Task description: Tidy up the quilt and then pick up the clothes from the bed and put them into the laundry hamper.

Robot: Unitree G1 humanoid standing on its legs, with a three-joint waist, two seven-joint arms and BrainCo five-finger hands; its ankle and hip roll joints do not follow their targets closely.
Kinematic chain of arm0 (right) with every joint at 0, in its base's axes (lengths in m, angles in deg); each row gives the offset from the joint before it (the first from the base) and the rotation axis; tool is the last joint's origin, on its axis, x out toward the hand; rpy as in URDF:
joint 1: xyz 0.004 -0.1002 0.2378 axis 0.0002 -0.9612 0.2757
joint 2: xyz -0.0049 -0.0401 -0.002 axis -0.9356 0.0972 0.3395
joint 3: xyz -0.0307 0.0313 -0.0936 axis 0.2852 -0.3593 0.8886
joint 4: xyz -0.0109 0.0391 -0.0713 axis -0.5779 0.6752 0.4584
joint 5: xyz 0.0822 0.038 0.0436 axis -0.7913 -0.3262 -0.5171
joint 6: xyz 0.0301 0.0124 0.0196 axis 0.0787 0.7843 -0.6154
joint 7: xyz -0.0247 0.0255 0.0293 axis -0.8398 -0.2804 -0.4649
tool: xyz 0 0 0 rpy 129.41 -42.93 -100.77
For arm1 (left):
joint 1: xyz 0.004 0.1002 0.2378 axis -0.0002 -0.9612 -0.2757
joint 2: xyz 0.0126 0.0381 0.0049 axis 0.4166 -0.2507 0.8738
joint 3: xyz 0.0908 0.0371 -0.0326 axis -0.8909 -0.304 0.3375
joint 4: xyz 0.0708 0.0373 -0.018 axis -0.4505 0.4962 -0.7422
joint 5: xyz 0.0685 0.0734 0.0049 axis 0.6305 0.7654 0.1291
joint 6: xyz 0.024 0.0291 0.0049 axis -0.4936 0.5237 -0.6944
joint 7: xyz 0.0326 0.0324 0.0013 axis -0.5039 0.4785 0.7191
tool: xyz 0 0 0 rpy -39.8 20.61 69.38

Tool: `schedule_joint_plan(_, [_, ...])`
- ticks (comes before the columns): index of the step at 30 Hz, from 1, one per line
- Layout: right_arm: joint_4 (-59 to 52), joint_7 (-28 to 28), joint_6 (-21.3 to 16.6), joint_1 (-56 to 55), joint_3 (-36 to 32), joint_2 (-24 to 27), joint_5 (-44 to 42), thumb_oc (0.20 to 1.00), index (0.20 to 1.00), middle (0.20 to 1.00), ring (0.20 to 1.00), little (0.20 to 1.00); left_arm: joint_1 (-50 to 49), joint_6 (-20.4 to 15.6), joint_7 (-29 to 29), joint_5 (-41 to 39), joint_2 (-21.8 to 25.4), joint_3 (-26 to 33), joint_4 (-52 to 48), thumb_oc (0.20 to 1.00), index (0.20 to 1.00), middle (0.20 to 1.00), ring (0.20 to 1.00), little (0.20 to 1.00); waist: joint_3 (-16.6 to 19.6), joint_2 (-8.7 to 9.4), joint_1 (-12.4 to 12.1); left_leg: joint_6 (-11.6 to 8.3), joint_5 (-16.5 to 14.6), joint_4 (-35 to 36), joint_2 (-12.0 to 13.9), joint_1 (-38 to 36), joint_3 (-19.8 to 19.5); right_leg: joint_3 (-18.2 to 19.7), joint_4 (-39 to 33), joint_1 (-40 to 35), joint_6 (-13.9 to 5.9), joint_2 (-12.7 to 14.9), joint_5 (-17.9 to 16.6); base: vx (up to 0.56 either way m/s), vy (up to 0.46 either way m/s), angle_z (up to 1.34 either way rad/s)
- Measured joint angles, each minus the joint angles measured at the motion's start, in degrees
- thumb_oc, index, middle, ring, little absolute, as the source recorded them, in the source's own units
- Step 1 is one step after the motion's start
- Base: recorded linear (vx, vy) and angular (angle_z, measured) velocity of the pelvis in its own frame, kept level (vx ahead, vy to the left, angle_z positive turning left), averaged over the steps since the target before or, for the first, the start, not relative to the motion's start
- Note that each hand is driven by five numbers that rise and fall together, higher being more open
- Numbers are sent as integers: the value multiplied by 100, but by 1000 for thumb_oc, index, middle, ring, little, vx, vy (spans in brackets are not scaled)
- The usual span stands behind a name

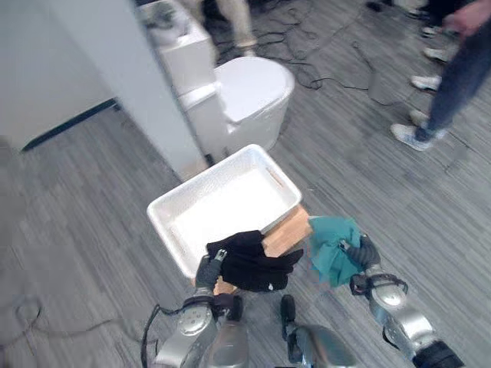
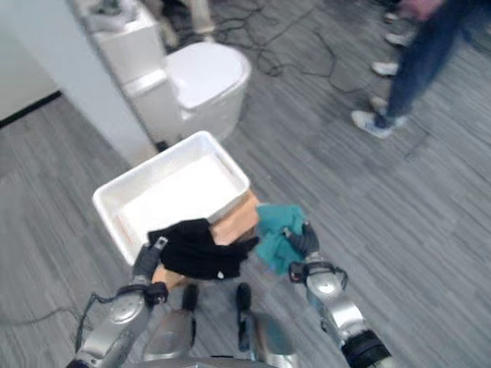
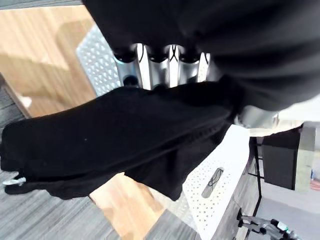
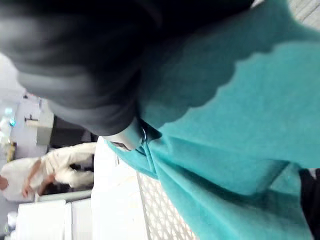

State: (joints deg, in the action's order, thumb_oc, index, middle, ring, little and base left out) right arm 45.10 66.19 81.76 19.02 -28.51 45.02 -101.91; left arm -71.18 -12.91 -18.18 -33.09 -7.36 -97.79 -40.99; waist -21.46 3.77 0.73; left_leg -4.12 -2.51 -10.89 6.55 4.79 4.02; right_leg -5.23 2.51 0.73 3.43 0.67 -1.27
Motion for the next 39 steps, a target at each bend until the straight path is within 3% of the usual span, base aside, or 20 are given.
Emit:
schedule_joint_plan(1, [4, 36, 12, -40, 11, -45, 9, 200, 200, 200, 200, 200, -57, -86, 48, 0, 1, -30, -15, 200, 200, 200, 200, 200, -6, 2, -20, 8, 5, 88, 13, -175, 95, -6, 18, 7, -45, 77, 26, -52, 129, 68])
schedule_joint_plan(3, [7, 85, 11, 55, 24, -115, 55, 200, 200, 200, 200, 200, -66, -181, 196, 3, -8, -37, -14, 200, 200, 200, 200, 200, -28, -201, 66, 59, 61, 545, 41, -635, 153, -27, 100, 27, -209, 136, 31, -8, 72, 17])
schedule_joint_plan(5, [29, 83, 7, 84, 25, -141, 57, 200, 200, 200, 200, 200, 119, -211, 350, 10, -9, -33, -14, 200, 200, 200, 200, 200, -47, -353, 173, -15, 14, 1031, 9, -917, 190, -84, 215, 53, -370, 198, 58, -9, 9, 25])
schedule_joint_plan(9, [224, -6, 7, 83, 103, -421, 44, 200, 200, 200, 200, 200, 477, -265, 757, 69, 30, 27, -396, 200, 200, 200, 200, 200, -24, -173, 45, 65, 162, 1085, -436, -824, 11, -65, 140, 92, -718, 606, -99, -64, 1, 23])
schedule_joint_plan(12, [378, 0, 8, 211, 249, -594, 44, 200, 200, 200, 200, 200, 443, -322, 920, 99, 84, 223, -593, 200, 200, 200, 200, 200, -35, -78, -135, 143, 243, 1094, -559, -706, -16, -69, -69, 110, -887, 703, -268, -117, 41, 12])
schedule_joint_plan(18, [615, -124, -26, 338, 190, -633, 91, 200, 200, 200, 200, 200, 186, -611, 1572, 334, 224, 664, -1426, 200, 200, 200, 200, 200, -48, -51, -331, 126, 397, 1259, -578, -596, -187, -229, -372, 71, -892, 696, -424, -26, 6, 13])
schedule_joint_plan(22, [893, -239, -35, 286, 70, -696, 101, 200, 200, 200, 200, 200, 153, -904, 2164, 759, 272, 1583, -2244, 200, 200, 200, 200, 200, -56, -25, -478, 110, 428, 1298, -513, -595, -287, -329, -519, -32, -881, 629, -471, 31, -52, 10])
schedule_joint_plan(24, [1107, -289, -61, 243, -47, -869, 104, 200, 200, 200, 200, 200, 255, -992, 2544, 1209, 563, 2227, -2862, 200, 200, 200, 200, 200, -66, 21, -559, 73, 457, 1300, -482, -610, -325, -407, -646, -135, -821, 577, -517, 29, -23, 15])
schedule_joint_plan(28, [1108, -315, -61, 176, -18, -882, 109, 200, 200, 200, 200, 200, 712, -1334, 3144, 1935, 1394, 2869, -3405, 200, 200, 200, 200, 200, -66, -14, -622, 66, 462, 1329, -453, -747, -381, -488, -696, -323, -819, 558, -517, 56, -5, 10])
schedule_joint_plan(31, [1082, -331, -57, 250, 125, -856, 111, 200, 200, 200, 200, 200, 1313, -1390, 3298, 2116, 1803, 2886, -3472, 200, 200, 200, 200, 200, -57, -48, -584, 64, 460, 1404, -465, -898, -363, -451, -698, -418, -820, 569, -514, 65, 26, -4])
schedule_joint_plan(35, [1083, -270, 44, 355, 378, -796, 115, 200, 200, 200, 200, 200, 2435, -1211, 3248, 2103, 2458, 2668, -3488, 200, 200, 200, 200, 200, -6, -135, -415, 66, 460, 1407, -514, -949, -303, -378, -694, -423, -835, 623, -527, 53, 54, -9])
schedule_joint_plan(37, [1089, -223, 129, 383, 474, -795, 115, 200, 200, 200, 200, 200, 2941, -1007, 3178, 2044, 2693, 2546, -3526, 200, 200, 200, 200, 200, 36, -204, -254, 68, 460, 1428, -533, -1012, -250, -331, -693, -449, -846, 647, -534, 43, 76, -16])
schedule_joint_plan(39, [1110, -90, 216, 477, 598, -733, 248, 200, 200, 200, 200, 200, 3897, -502, 3017, 1994, 3031, 2046, -3548, 200, 200, 200, 200, 200, 174, -452, 69, 78, 458, 1519, -566, -1148, -58, -125, -695, -439, -888, 666, -564, 122, 230, -40])
